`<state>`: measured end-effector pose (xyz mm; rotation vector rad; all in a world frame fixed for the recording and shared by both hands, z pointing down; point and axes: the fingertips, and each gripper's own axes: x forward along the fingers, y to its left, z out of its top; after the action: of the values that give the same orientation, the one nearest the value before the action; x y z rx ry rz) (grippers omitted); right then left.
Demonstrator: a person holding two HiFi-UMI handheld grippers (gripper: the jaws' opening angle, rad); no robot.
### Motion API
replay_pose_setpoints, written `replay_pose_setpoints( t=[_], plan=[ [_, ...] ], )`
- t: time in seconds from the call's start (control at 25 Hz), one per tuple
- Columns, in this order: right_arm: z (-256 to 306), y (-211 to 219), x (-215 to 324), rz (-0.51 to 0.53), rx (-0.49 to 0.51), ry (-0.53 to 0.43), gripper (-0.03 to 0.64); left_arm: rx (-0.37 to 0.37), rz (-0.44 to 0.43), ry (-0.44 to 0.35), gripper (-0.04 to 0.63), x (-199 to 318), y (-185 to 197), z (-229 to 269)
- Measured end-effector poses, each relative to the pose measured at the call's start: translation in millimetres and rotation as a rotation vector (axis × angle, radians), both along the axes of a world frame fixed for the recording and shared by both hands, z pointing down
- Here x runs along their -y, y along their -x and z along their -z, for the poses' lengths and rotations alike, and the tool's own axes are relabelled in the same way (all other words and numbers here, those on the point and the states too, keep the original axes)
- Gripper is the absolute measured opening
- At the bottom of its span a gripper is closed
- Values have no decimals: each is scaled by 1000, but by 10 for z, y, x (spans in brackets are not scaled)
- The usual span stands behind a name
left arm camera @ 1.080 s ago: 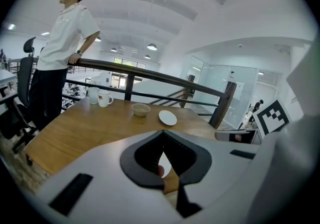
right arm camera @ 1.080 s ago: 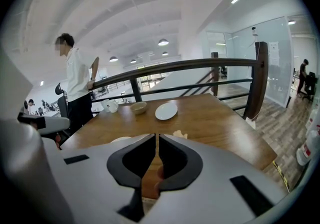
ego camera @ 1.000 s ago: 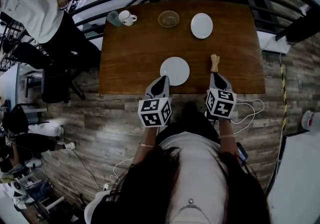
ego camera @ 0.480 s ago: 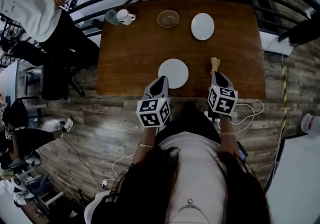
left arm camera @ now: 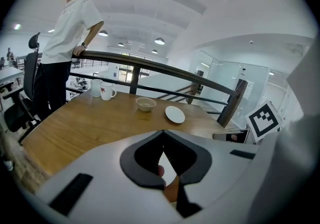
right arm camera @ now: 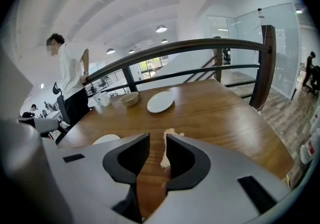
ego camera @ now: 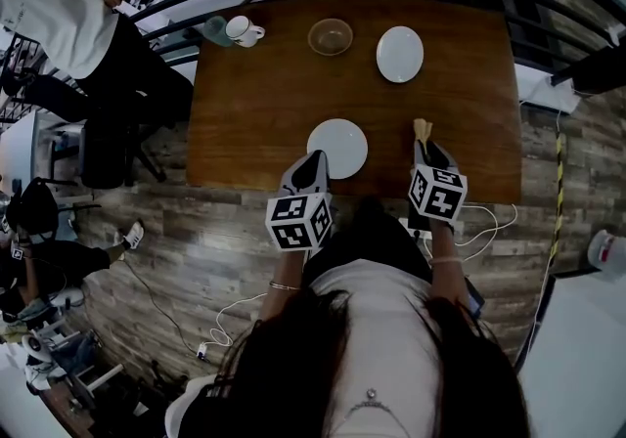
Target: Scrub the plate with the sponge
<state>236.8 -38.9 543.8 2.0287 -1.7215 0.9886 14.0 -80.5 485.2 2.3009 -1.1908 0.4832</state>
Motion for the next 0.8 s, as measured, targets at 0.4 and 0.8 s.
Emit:
replay_pose_setpoints(
  t=[0.4,0.8],
  plan=[
    [-327,-136,128,1,51,66,152,20,26,24,11,93,-42,-114],
    [-562,-198,189,1,79,115,164,40,40,39,9,110,-54,-188]
  ],
)
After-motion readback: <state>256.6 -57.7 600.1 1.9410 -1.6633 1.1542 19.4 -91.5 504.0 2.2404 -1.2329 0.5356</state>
